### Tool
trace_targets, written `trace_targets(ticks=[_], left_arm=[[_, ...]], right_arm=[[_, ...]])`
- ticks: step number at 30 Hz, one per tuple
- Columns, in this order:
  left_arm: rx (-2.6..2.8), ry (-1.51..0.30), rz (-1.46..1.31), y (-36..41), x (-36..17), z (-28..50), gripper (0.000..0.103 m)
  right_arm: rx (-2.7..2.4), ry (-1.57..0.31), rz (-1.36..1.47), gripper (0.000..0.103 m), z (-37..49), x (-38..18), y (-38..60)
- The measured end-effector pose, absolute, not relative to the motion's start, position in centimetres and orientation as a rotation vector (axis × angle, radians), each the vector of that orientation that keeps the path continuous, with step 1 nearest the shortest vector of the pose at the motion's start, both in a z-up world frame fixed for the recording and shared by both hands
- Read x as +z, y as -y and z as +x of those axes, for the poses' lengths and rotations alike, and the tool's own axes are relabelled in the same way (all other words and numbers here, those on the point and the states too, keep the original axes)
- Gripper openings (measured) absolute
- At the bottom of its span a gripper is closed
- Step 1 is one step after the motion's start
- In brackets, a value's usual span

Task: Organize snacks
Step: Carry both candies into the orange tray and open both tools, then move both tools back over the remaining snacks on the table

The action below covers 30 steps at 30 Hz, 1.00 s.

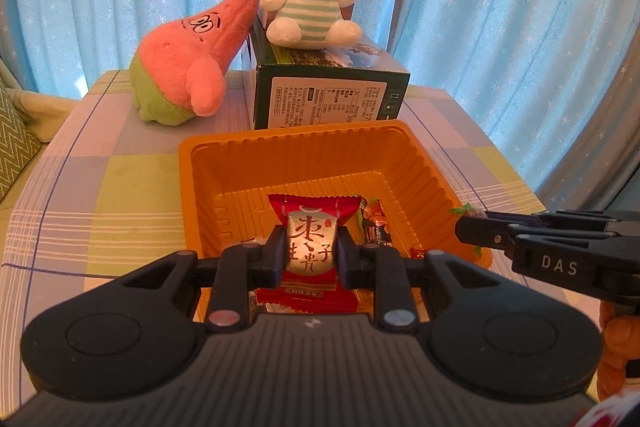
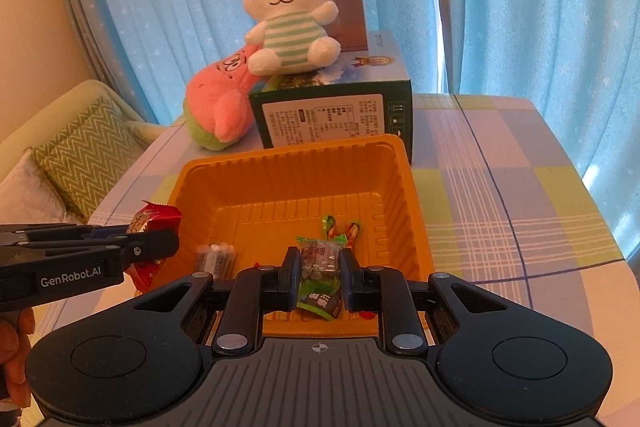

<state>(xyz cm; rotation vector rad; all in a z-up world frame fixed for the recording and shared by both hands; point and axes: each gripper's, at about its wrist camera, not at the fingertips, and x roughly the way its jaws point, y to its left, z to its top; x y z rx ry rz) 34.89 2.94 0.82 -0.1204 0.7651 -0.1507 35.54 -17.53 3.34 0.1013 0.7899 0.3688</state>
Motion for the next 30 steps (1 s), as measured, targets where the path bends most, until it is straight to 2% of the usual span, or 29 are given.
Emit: trace_targets(ticks=[4,5,6,7,28,29,30], left_arm=[[-0.164,-0.758,-0.134,-2.8,0.2,36.1,0.023],[-0.162,-0.754,-0.129,-2.8,0.0,36.3,0.026],[-0.154,-0.756,-0.120,-2.8,-0.2,36.5,0.035],[-0.149,-0.759,-0.116,-2.8,-0.3,36.6,0.036],[-0.132,-0.759,-0.141,-4.3,-0.4,34.1,0.039],[-0.133,-0.760,-0.141,-4.3,-0.4,34.1,0.041],[-0.132,-0.760,-0.143,-4.4,-0.4,33.9,0.044]], right_arm=[[0.365,-0.796,0.100,0.021,36.1,2.9,17.6],[0.365,-0.798,0.101,0.021,36.1,2.8,17.6],[0.364,-0.800,0.102,0.021,36.1,2.8,17.6],[0.364,-0.801,0.102,0.021,36.1,2.7,17.6],[0.330,-0.781,0.173,0.021,37.4,3.3,18.0],[0.329,-0.783,0.183,0.021,37.7,3.3,18.2],[0.329,-0.789,0.194,0.031,37.8,3.2,18.3]])
